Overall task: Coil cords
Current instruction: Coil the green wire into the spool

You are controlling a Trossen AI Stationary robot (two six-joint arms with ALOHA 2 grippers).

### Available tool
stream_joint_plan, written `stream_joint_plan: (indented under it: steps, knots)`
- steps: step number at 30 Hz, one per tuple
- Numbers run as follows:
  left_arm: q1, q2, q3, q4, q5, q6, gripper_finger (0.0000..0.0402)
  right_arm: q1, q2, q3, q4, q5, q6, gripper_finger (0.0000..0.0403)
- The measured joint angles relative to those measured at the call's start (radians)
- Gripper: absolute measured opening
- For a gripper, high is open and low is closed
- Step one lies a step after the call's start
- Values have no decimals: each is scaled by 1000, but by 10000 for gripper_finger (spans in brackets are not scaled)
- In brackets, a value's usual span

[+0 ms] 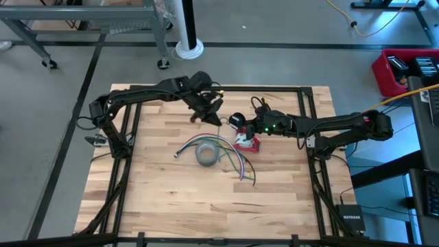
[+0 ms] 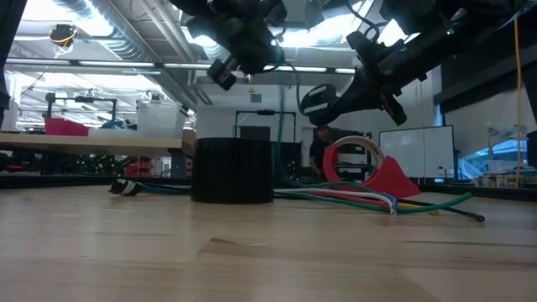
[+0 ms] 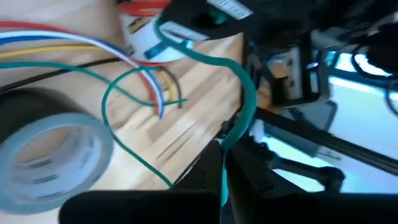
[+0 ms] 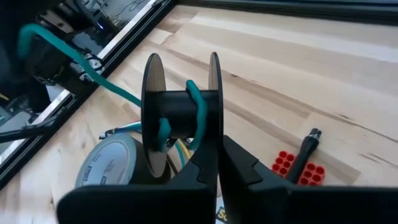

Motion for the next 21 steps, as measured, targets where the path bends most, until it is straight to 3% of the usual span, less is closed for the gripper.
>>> stream_joint_plan:
  steps: [9,21]
  knots:
    - [39,24,0,21,-171,-148,0,0,0,0,-1,-27,-13,3]
    - [110,51,-1,121,-360,-65,0,0,0,0,-7,-27,-13,3]
